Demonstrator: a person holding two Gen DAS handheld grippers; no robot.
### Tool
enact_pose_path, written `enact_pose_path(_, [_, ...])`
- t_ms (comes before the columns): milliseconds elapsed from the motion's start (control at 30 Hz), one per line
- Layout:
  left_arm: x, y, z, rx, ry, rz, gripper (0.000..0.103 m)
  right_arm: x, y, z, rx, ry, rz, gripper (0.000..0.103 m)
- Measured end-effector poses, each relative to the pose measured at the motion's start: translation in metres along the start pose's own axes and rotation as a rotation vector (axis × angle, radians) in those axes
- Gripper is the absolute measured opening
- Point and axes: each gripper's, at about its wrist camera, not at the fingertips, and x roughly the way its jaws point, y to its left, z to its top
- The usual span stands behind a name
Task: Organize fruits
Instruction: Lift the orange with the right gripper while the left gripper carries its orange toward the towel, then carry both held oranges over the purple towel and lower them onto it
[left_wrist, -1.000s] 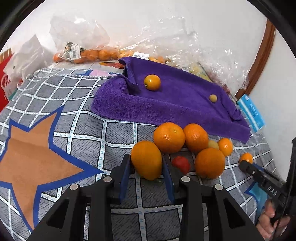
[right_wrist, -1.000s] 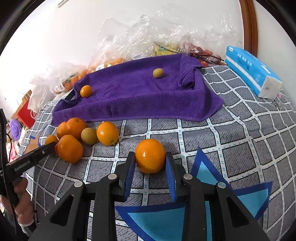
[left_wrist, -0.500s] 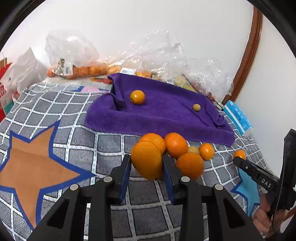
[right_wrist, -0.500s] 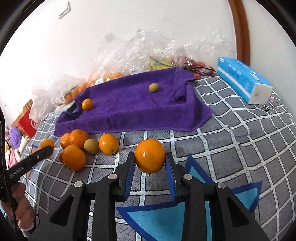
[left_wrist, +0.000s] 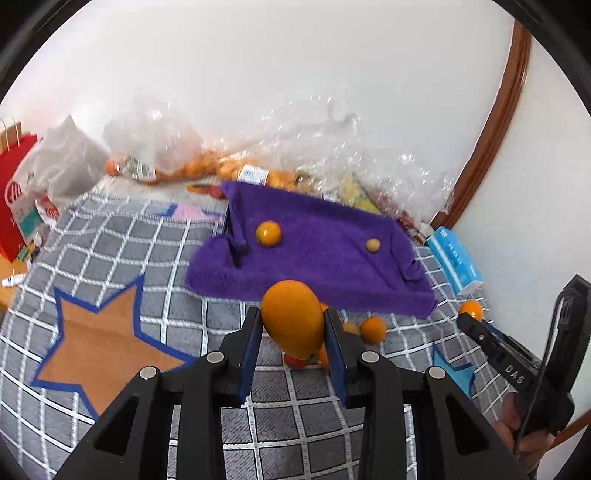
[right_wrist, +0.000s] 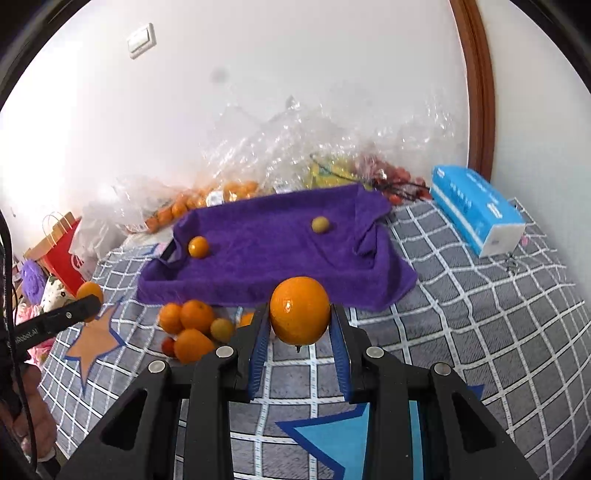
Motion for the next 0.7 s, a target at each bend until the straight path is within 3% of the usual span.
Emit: enact_pose_path(700, [-0.027, -0.024, 0.051, 0.011, -0.045, 0.000, 0.032, -0.024, 0.012, 0.046, -0.054, -0.031, -0.040, 0.032])
